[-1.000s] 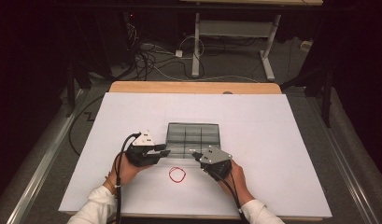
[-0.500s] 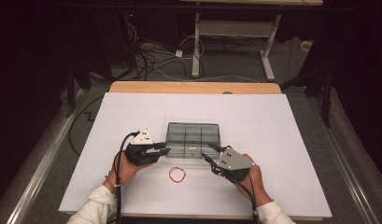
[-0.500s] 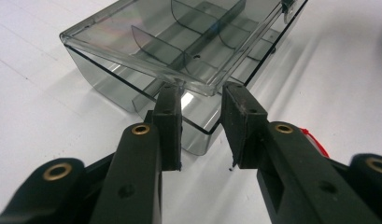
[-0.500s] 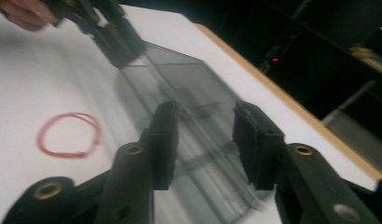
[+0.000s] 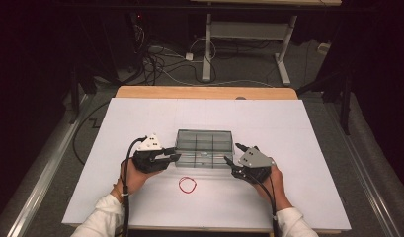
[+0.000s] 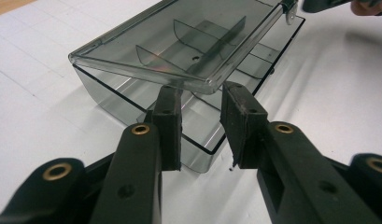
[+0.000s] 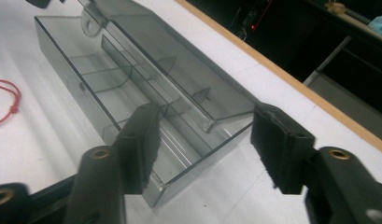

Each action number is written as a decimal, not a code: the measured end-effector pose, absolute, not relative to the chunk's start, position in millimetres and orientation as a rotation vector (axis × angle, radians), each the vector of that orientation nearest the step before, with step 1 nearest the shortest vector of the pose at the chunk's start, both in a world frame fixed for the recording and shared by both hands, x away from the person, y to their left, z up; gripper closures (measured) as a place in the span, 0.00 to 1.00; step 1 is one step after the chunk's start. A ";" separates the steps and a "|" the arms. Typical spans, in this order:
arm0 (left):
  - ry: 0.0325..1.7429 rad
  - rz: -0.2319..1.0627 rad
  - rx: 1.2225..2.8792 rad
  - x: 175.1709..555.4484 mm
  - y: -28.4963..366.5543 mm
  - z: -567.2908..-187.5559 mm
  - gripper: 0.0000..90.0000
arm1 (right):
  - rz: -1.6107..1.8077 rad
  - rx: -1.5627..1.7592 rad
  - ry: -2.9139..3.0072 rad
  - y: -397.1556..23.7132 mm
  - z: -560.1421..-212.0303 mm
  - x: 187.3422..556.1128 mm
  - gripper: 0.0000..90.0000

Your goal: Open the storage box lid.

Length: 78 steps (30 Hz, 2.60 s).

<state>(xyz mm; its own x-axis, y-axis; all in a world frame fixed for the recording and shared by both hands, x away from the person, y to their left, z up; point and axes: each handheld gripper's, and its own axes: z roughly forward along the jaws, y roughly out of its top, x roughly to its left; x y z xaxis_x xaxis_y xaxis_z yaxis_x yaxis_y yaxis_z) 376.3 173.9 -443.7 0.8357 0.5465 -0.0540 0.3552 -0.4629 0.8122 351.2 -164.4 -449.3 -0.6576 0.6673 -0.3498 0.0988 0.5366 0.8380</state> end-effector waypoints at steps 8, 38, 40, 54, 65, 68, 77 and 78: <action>0.664 0.310 2.099 375.4 174.6 -442.2 0.74 | 1.103 0.621 2.046 -163.2 -448.7 352.6 0.71; 0.633 0.621 2.074 380.2 162.1 -417.6 0.75 | 1.067 0.581 1.967 -165.4 -429.4 357.3 0.90; 0.628 0.627 2.077 382.6 162.0 -415.4 0.75 | 1.064 0.581 1.962 -165.8 -428.0 358.4 0.92; 0.636 0.601 2.056 400.9 163.9 -406.7 0.78 | 1.087 0.621 1.956 -167.6 -415.1 373.8 0.96; 0.648 0.584 2.019 413.6 164.1 -403.3 0.78 | 1.101 0.658 1.956 -166.8 -407.5 386.0 0.95; 0.651 0.574 2.008 417.5 164.7 -403.1 0.78 | 1.107 0.667 1.951 -166.2 -406.3 389.9 0.95; 0.663 0.561 1.985 429.7 163.6 -403.2 0.77 | 1.131 0.691 1.952 -165.7 -401.1 402.9 0.93; 0.666 0.558 1.980 431.3 163.3 -403.4 0.77 | 1.129 0.695 1.953 -165.2 -401.1 404.4 0.93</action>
<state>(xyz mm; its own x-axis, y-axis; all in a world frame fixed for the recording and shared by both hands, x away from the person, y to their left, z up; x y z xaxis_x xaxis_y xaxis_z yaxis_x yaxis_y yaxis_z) 431.3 163.3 -403.4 0.7484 0.6536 0.1127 0.2250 -0.4100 0.8839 404.4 -165.2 -401.1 -0.5619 0.7534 -0.3416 0.0797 0.4603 0.8842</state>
